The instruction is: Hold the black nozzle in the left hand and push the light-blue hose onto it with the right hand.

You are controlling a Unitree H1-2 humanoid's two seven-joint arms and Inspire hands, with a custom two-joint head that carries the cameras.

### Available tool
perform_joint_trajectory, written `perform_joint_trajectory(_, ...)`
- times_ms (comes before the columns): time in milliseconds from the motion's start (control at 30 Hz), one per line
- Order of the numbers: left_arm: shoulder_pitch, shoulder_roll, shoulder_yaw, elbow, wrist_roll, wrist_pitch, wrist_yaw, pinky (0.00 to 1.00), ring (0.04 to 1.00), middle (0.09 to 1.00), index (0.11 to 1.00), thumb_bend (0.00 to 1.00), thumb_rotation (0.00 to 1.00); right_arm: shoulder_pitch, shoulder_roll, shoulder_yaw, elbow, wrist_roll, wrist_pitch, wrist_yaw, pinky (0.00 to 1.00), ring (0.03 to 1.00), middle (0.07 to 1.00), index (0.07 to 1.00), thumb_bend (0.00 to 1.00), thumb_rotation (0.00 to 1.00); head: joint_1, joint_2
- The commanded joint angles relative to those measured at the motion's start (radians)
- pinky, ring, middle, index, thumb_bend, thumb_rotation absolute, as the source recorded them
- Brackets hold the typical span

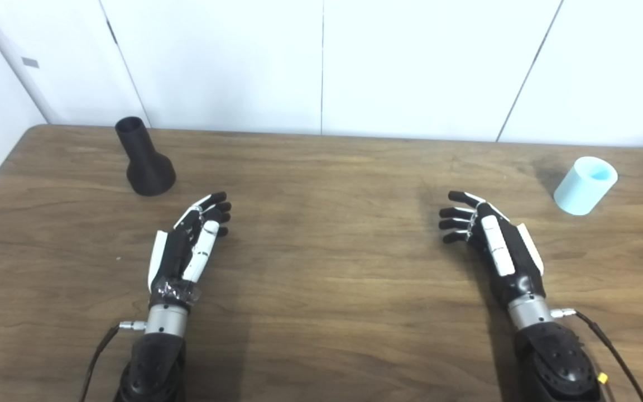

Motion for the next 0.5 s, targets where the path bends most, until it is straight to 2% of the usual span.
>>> perform_joint_trajectory(0, -0.001, -0.005, -0.008, 0.007, 0.004, 0.0, 0.002, 0.78, 0.785, 0.794, 0.808, 0.37, 0.71, -0.014, 0.001, 0.001, 0.016, -0.002, -0.012, -0.003, 0.53, 0.637, 0.664, 0.745, 0.33, 0.94, 0.003, -0.002)
perform_joint_trajectory(167, 0.0, -0.006, -0.015, 0.013, 0.016, -0.01, 0.01, 0.78, 0.791, 0.798, 0.808, 0.37, 0.7, -0.013, 0.0, -0.003, 0.021, 0.003, -0.012, -0.003, 0.52, 0.64, 0.664, 0.757, 0.35, 0.94, 0.031, -0.015)
perform_joint_trajectory(267, 0.0, -0.014, -0.018, 0.015, 0.023, -0.013, 0.022, 0.77, 0.789, 0.796, 0.807, 0.38, 0.66, -0.015, -0.003, -0.008, 0.025, 0.006, -0.009, -0.004, 0.53, 0.636, 0.657, 0.757, 0.37, 0.92, 0.051, -0.022)
perform_joint_trajectory(467, -0.001, -0.023, -0.028, 0.034, 0.059, -0.033, 0.046, 0.71, 0.776, 0.795, 0.821, 0.43, 0.64, -0.019, -0.012, -0.015, 0.047, 0.028, -0.019, 0.01, 0.55, 0.656, 0.67, 0.772, 0.36, 0.92, 0.087, -0.04)
